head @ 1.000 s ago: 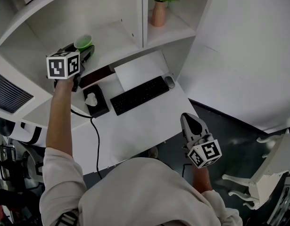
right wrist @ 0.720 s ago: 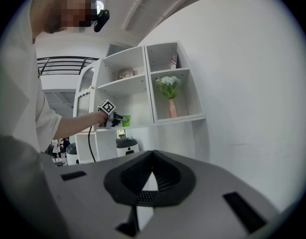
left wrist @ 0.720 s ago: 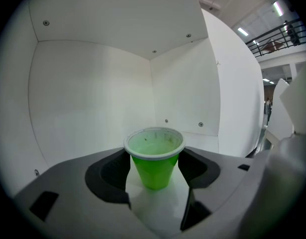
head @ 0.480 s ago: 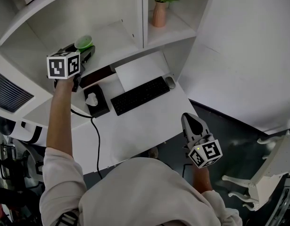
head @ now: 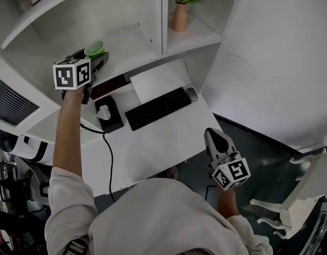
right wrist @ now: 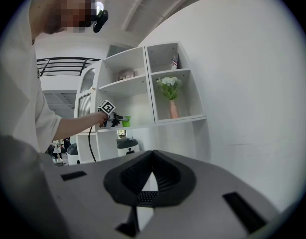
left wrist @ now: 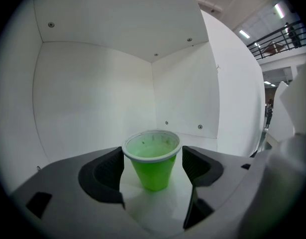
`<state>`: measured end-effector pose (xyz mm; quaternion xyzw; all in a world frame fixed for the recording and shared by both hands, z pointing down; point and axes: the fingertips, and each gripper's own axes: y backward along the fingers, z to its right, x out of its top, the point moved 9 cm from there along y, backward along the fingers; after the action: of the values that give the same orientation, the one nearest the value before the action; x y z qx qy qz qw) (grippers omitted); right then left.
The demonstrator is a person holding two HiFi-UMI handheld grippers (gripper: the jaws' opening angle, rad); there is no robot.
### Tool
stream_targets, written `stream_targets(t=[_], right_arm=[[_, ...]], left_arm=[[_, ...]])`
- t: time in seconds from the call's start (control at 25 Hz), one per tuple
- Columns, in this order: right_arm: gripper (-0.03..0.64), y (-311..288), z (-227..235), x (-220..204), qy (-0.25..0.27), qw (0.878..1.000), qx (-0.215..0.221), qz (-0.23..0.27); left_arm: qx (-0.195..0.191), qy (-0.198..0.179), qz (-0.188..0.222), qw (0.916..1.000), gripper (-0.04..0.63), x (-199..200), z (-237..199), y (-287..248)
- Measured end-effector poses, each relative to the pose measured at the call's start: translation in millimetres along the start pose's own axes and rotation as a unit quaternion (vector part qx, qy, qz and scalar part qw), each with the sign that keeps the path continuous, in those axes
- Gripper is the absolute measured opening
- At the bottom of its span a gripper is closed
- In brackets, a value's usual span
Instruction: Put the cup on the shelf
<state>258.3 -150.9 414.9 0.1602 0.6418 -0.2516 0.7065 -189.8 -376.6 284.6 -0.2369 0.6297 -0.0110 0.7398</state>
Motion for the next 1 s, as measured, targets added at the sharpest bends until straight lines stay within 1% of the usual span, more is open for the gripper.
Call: stream_targets(t=[0.2, 0.4, 0.56, 1.0], right_arm=[[0.005, 0, -3, 1, 0.0, 1.0, 0.002, 0.001], [0.005, 0, -5, 2, 0.001, 1.0, 0.002, 0.003], [0.005, 0, -7, 4, 0.002, 1.0, 0.002, 0.003], [0.005, -5, -21, 7, 0.01, 1.0, 0.011, 0.002]], left_arm=[[0.001, 0.001, -0.006, 1.0, 0.366, -3, -1, 1], [0.008, 0.001, -0.002, 1.0, 0.368, -1, -3, 6], [0.007, 0.001, 0.0, 1.0, 0.37, -2, -3, 9], [-0.003, 0.006, 0.025, 0.9997, 0.37, -8, 3, 37]])
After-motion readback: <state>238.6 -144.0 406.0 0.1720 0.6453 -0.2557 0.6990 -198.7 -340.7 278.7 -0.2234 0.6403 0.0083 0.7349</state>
